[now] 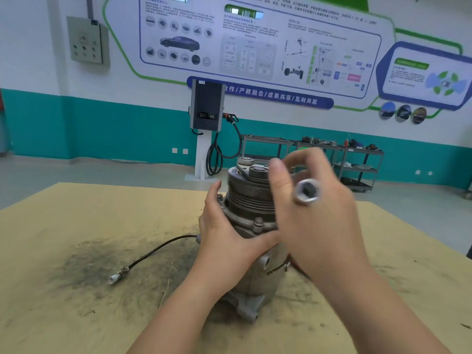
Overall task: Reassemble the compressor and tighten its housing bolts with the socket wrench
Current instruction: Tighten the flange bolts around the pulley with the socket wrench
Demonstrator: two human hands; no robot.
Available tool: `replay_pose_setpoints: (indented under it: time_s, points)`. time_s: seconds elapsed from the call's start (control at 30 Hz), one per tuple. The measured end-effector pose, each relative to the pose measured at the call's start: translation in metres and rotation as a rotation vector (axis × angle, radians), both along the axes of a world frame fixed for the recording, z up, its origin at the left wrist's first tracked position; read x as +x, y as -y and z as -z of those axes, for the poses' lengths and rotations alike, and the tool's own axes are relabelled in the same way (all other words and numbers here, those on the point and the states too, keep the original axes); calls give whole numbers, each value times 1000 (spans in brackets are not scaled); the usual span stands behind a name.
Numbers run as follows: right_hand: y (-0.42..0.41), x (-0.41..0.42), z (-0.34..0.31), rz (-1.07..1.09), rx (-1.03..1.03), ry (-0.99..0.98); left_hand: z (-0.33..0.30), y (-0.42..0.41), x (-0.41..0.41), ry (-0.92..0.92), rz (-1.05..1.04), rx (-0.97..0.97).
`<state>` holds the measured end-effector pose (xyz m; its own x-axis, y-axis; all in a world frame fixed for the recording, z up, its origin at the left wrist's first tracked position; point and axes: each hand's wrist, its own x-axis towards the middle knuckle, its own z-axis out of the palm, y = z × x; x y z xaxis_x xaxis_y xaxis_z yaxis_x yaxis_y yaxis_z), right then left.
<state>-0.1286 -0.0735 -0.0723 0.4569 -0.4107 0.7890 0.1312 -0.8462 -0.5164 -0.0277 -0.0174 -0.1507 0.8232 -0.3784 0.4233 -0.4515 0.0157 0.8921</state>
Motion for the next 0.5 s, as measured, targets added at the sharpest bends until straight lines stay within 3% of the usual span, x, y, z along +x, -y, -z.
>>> replay_pose_setpoints:
  time_s: [0.33,0.5]
  points:
    - [56,-14,6,-561,826,273,-2,-4,-1,29,33,52]
    - [61,-10,15,-676,1061,321,-3,-5,-1,37,38,50]
